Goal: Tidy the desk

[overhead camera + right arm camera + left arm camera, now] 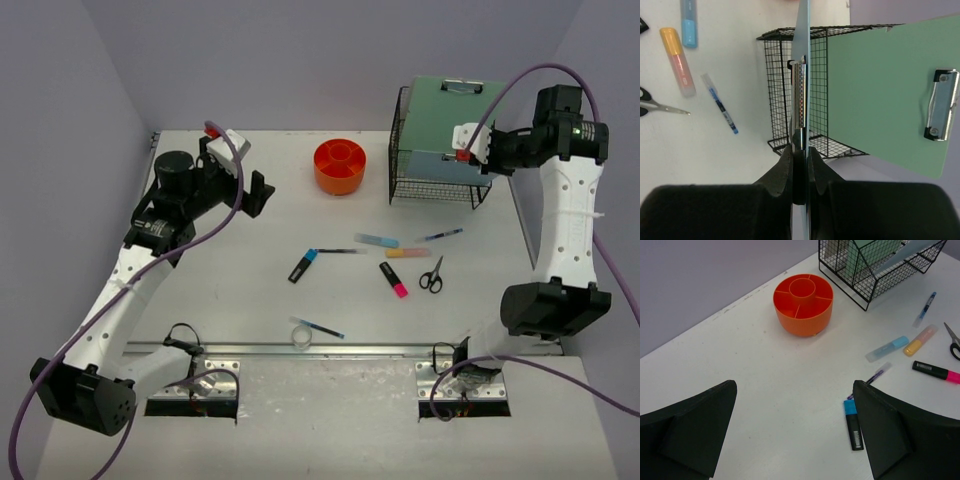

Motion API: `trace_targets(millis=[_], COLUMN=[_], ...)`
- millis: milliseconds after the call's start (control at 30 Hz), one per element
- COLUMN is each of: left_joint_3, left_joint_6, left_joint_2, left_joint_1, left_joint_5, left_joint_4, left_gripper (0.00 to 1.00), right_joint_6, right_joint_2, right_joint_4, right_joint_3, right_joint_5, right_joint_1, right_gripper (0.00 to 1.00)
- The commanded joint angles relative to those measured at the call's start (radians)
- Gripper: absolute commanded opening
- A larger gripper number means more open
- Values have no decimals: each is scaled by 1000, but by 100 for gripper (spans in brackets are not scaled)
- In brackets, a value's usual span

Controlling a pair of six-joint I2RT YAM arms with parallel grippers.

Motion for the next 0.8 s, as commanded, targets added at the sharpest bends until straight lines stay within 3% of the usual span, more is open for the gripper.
trace_targets(millis=[0, 100, 167, 300, 433, 633, 767], left_joint_3=[49, 47, 47, 43, 47, 42, 40], left_joint_6=[-12, -11, -10, -7, -1, 8, 13], left_joint_2=[12, 21, 25, 42, 59, 82, 96], left_joint_1=[-8, -8, -8, -8, -8, -8, -8], left_joint_5=[20, 22, 21, 21, 24, 24, 26], left_joint_4=[32, 32, 33, 36, 41, 49, 52], left_gripper=[100, 100, 100, 100, 100, 100, 100], right_joint_6=[-36, -11, 32, 145, 284, 587, 704], right_joint_2=[83, 132, 148, 165, 166, 176, 137], right_joint_4=[-41, -36, -4, 121, 299, 591, 804], right_joint_3=[80, 109, 108, 84, 45, 36, -76], right_joint_5=[-101, -98, -86, -61, -22, 65, 161], right_joint_1=[-14, -13, -13, -13, -10, -1, 39], right_gripper=[0, 0, 8, 50, 81, 97, 98])
